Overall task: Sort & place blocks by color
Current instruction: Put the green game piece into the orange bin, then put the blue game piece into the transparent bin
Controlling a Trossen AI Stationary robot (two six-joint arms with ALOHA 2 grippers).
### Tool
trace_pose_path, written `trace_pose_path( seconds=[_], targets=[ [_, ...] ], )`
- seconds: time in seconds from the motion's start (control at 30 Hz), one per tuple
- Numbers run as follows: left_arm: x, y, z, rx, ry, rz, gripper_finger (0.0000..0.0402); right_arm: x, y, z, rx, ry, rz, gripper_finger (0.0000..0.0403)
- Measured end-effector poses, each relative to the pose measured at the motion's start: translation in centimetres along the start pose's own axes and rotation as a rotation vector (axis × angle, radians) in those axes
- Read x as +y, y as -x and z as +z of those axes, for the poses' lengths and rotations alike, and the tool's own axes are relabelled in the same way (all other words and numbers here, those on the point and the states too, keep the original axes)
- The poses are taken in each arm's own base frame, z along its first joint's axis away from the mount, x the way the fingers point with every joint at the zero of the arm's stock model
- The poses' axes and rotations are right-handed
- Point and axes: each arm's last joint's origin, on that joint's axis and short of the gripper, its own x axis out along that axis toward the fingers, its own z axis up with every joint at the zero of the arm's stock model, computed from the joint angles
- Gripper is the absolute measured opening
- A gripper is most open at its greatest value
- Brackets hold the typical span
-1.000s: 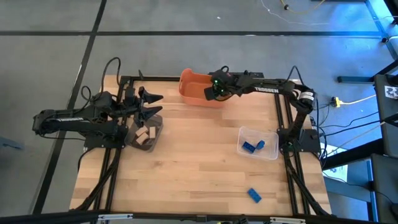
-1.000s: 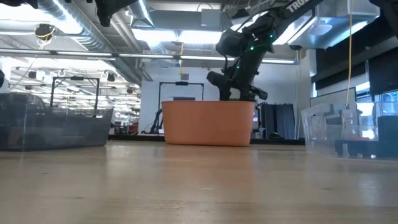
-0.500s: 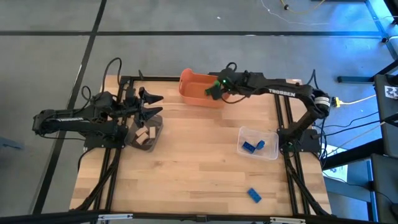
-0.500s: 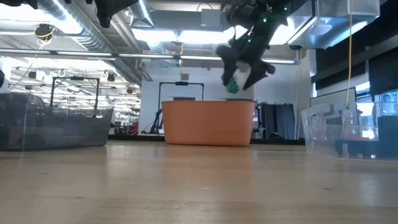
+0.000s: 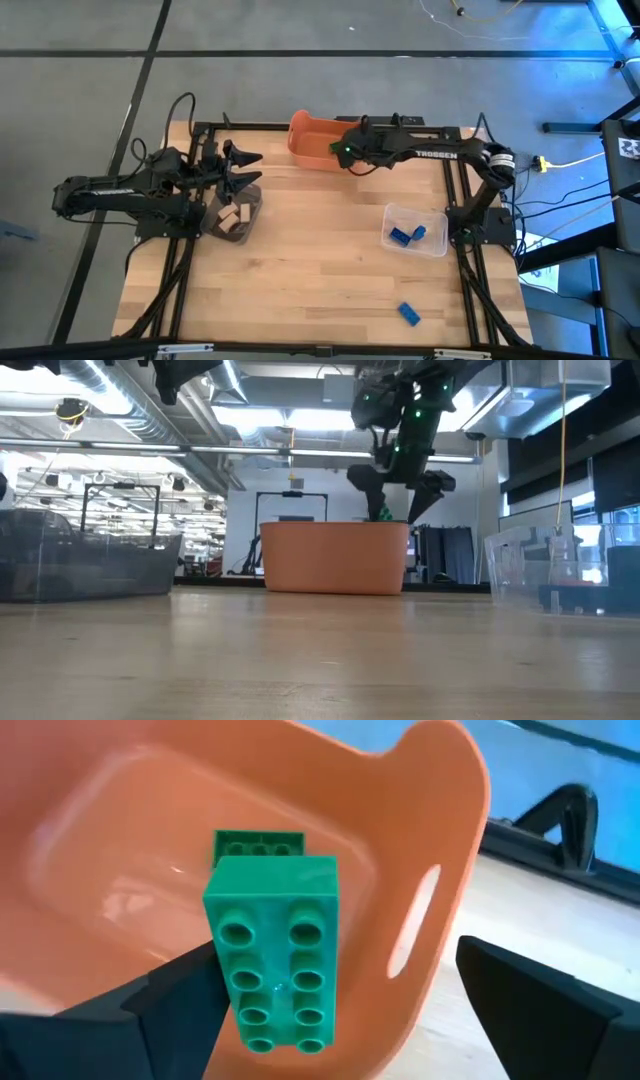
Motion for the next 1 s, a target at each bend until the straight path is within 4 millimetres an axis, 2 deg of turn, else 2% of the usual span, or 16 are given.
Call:
trace_pose_path(
  seconds=[0.17, 0.53, 0.7, 0.83, 1.0],
  targets=[
    [0.0, 0.0, 0.0, 0.0, -0.001, 0.0, 0.0282, 0.9, -0.9, -1.1, 0.065, 0.019, 0.018, 0.0374],
    [0.0, 0.0, 0.0, -0.001, -0.027, 0.004, 0.0282, 2.0, 0.5, -1.8, 0.157, 0.033, 0.179, 0.0374],
    [0.1, 0.0, 0.0, -0.008, -0.027, 0.023, 0.0282, 1.7, 1.6, -1.3, 0.109, 0.031, 0.195, 0.0374],
    [0.1, 0.0, 0.0, -0.008, -0.026, 0.023, 0.0282, 0.8, 3.9, 0.1, 0.015, 0.068, 0.257, 0.0374],
    [0.0, 0.0, 0.0, -0.002, -0.003, 0.005, 0.0283, -1.6, 7.9, 0.8, -0.036, 0.162, 0.297, 0.0374]
  ],
)
